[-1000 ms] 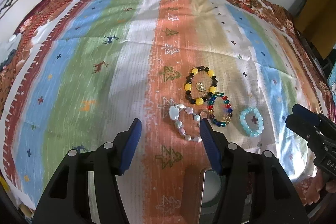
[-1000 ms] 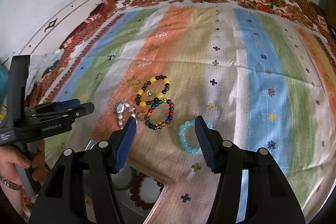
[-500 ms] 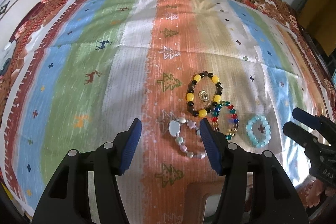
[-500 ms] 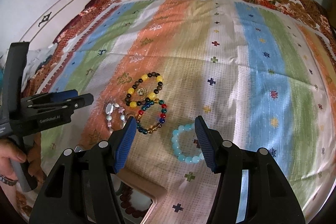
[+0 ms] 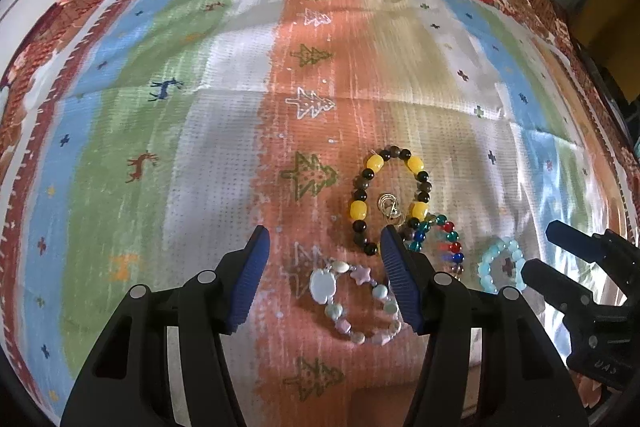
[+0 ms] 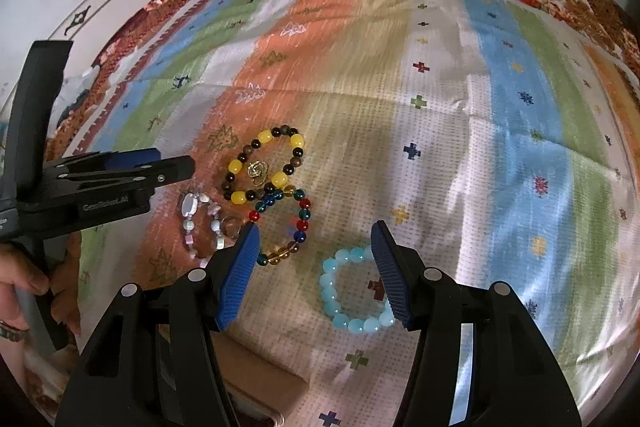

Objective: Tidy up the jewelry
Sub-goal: 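Close left tool on the yellow-black bracelet while right tool grasps the multicolour bracelet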

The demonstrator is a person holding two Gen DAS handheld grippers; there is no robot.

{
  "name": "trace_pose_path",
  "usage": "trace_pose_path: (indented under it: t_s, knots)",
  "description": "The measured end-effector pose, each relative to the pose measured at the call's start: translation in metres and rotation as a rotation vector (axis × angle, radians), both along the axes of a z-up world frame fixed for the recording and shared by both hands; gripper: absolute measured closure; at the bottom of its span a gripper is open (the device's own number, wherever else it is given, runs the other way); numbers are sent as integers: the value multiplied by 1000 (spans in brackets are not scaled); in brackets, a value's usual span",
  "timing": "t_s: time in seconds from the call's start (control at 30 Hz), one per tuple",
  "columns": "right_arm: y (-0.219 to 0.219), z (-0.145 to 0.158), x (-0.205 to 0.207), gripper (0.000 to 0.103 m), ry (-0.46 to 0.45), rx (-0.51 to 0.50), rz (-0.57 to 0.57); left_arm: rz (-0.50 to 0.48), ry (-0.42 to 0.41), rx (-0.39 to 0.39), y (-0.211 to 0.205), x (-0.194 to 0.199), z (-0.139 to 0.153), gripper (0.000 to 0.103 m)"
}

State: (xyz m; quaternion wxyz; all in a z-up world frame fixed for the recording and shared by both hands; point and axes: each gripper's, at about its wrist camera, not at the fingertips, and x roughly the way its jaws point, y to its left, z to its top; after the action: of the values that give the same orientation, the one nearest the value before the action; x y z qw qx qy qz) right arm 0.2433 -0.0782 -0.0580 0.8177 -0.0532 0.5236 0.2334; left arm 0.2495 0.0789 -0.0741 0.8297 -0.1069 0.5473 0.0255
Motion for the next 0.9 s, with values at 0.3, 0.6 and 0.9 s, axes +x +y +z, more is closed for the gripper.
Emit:
trace_pose_path:
  t_s: [0.3,0.6,0.9]
  knots:
    - [8,-16,13,45,48,-1,26,-30,32,-18,-2,17,-16,45]
    - [17,-31,24,45,82,-17,54,-43,69,-37,3,31,-33,45]
    - [29,-44,30,45,105,-38,101,-77,79,-59,0,38,-40,44]
